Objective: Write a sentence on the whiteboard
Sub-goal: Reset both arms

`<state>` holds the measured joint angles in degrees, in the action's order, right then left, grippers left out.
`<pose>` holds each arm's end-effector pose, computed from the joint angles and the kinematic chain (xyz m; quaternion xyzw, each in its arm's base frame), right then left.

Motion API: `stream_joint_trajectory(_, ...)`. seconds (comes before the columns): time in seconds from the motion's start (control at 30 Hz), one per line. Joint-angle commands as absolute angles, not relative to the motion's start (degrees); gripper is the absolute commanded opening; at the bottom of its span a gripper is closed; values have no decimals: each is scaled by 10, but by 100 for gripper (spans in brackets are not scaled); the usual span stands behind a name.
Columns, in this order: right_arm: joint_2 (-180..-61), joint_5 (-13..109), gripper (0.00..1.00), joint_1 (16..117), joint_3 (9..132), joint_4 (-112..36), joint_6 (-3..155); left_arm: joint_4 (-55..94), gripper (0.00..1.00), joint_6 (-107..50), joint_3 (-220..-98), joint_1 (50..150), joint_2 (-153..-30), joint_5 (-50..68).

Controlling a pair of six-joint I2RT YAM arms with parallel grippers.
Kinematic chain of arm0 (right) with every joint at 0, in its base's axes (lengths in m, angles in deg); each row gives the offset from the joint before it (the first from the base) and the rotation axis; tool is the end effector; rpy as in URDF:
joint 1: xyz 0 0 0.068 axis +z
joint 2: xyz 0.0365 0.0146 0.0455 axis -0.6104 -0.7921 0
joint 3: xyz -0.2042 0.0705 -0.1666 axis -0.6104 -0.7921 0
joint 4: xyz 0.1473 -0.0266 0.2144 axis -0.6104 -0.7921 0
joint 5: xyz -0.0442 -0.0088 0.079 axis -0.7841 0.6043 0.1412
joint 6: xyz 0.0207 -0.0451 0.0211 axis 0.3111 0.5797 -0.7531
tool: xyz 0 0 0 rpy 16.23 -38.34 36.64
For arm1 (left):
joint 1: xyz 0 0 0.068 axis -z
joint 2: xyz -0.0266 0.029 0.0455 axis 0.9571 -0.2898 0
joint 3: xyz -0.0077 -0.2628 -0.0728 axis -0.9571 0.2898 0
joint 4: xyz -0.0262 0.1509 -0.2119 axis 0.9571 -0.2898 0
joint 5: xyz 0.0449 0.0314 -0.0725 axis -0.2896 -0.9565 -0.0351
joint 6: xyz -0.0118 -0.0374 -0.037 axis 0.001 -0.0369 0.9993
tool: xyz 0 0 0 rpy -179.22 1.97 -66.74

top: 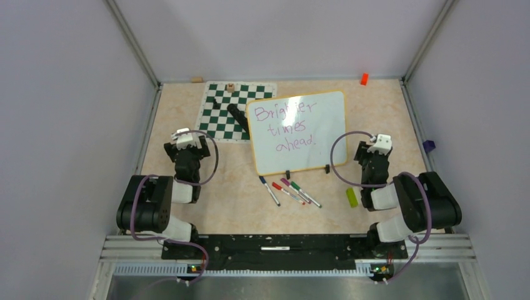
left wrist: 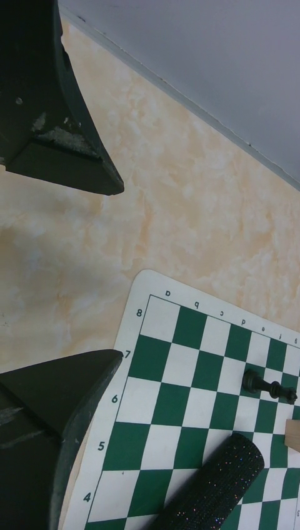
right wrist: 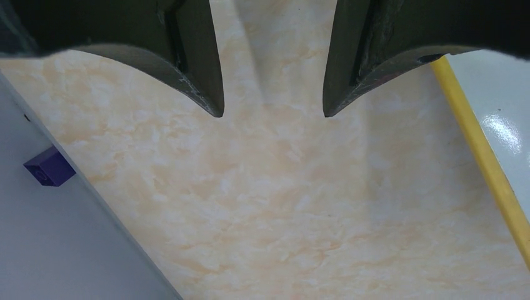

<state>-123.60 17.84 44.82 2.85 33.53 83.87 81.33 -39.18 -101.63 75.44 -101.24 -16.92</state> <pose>0.2173 0.0136 0.1425 0.0803 0.7324 -0.1088 0.6673 0.2439 0.0011 0.1538 -0.0931 0.7371 0.0955 0.6625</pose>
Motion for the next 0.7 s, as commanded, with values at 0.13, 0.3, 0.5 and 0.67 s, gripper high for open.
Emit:
stream_joint_trajectory(0.13, -1233, 162, 50, 441, 37, 366, 814, 824, 99, -384, -1024, 751, -1006, -164)
stream_joint_trajectory(0.3, -1233, 159, 69, 441, 37, 367, 812, 824, 99, -384, -1024, 751, -1006, -163)
stream_joint_trajectory(0.5, -1232, 174, 99, 441, 28, 382, 820, 823, 99, -385, -1025, 750, -1005, -163)
stream_joint_trajectory(0.67, -1232, 197, 99, 441, 37, 366, 826, 823, 99, -384, -1025, 750, -1006, -163)
